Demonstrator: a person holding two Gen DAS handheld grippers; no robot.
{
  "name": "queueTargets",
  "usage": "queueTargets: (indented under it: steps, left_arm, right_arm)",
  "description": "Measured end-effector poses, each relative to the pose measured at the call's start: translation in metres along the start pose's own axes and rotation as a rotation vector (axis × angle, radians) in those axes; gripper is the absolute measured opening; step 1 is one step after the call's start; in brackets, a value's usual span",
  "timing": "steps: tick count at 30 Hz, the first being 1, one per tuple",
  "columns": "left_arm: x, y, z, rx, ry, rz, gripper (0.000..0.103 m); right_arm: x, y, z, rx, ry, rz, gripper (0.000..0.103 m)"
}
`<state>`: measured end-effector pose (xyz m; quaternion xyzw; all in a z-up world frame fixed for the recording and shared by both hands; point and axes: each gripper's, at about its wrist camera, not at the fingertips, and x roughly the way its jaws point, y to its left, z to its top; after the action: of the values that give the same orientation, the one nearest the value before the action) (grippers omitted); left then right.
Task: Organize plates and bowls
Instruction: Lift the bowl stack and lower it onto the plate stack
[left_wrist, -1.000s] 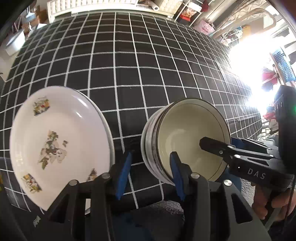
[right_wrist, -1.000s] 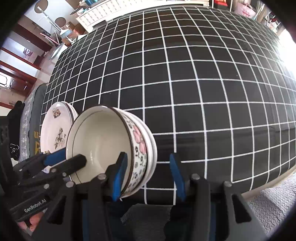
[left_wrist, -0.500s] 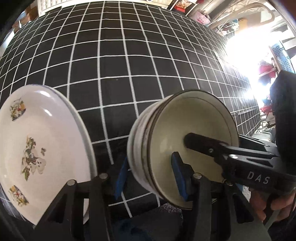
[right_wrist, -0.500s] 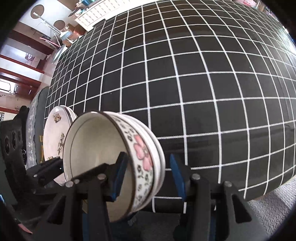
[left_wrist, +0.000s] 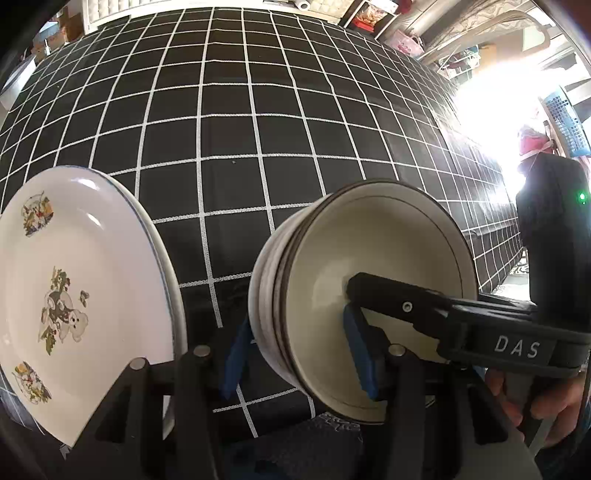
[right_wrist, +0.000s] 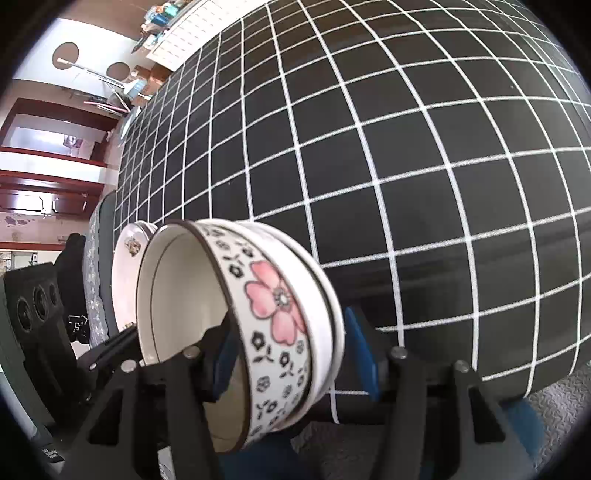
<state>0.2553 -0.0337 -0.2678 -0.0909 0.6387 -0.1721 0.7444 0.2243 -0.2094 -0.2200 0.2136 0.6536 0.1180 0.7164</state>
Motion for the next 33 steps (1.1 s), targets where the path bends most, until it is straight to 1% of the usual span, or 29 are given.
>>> queueTargets:
  steps: [3,6,10,12,16,20,23,26,30,33]
  left_arm:
    - [-0.001,-0.006,-0.003,0.012,0.006,0.029,0.048]
    - [-0.001,-0.014,-0.004,0.014,0.012,0.047,0.047]
    - [-0.002,-0.017,-0.004,-0.022,0.014,0.039,0.045]
    - [-0.008,-0.016,-0.007,-0.027,-0.002,0.042,0.044]
    - [-0.026,-0.017,-0.009,-0.023,-0.04,0.055,0.044]
    - [-0.052,-0.016,-0.007,-0.032,-0.081,0.071,0.044]
    - [-0.074,-0.009,-0.003,-0.052,-0.118,0.077,0.044]
    - [-0.096,0.003,0.001,-0.075,-0.148,0.099,0.044]
    - [-0.117,0.028,0.003,-0.121,-0.174,0.127,0.044]
    - [-0.124,0.05,-0.002,-0.16,-0.182,0.139,0.044]
  right_arm:
    - [-0.001,0.007,0.0,-0.014,0.0,-0.043,0.058]
    - [-0.002,0.007,-0.001,0.027,0.016,-0.063,0.058]
    - [-0.003,0.018,-0.003,-0.005,0.016,-0.112,0.058]
    - [-0.006,0.021,-0.002,-0.004,0.018,-0.103,0.058]
    - [-0.012,0.038,-0.004,-0.036,-0.008,-0.1,0.057]
    - [-0.02,0.061,-0.002,-0.067,-0.017,-0.087,0.057]
    - [-0.025,0.086,0.001,-0.108,-0.031,-0.079,0.057]
    - [-0.023,0.111,0.004,-0.145,-0.024,-0.065,0.057]
    - [-0.008,0.143,0.008,-0.189,-0.003,-0.053,0.057]
    - [0.006,0.161,0.01,-0.22,0.017,-0.047,0.057]
